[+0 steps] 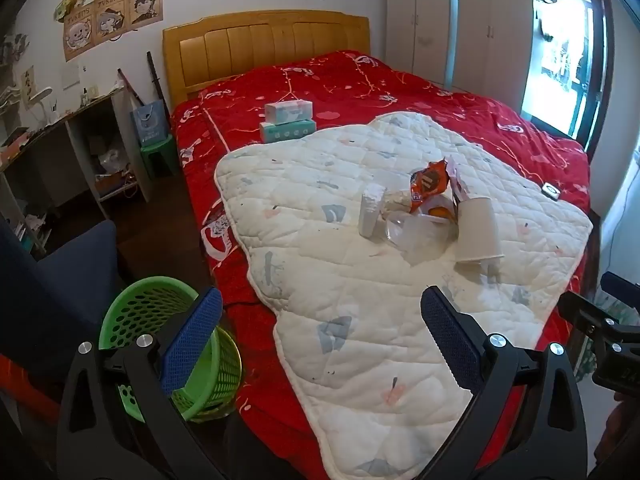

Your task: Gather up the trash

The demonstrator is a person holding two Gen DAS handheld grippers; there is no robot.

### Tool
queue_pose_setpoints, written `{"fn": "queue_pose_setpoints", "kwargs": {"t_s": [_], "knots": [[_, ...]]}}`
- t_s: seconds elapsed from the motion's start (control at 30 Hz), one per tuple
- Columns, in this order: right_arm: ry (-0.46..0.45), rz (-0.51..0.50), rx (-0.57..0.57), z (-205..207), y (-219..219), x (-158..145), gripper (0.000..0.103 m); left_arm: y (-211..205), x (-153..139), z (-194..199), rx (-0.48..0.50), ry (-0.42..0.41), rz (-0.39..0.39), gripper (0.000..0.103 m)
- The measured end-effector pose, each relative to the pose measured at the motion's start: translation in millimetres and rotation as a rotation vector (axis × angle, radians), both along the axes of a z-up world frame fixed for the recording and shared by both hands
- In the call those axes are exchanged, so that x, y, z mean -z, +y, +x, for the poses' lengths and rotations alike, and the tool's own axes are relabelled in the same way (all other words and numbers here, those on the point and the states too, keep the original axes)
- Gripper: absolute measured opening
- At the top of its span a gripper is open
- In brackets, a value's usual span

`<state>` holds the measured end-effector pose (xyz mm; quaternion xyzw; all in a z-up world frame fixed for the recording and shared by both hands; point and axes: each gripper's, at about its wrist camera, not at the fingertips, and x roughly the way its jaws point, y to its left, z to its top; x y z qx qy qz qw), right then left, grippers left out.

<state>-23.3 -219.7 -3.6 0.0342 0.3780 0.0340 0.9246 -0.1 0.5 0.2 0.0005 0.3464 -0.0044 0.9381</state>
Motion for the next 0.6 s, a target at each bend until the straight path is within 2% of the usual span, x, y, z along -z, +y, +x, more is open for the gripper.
{"fn": "queue_pose_setpoints", "kwargs": {"t_s": [0.6], "knots": [[-0.002,0.000,-0.002,-0.4,1.0,-2.3,0.097,3.7,-4.1,-2.3,-0.005,-0.008,0.003,0.098]]}}
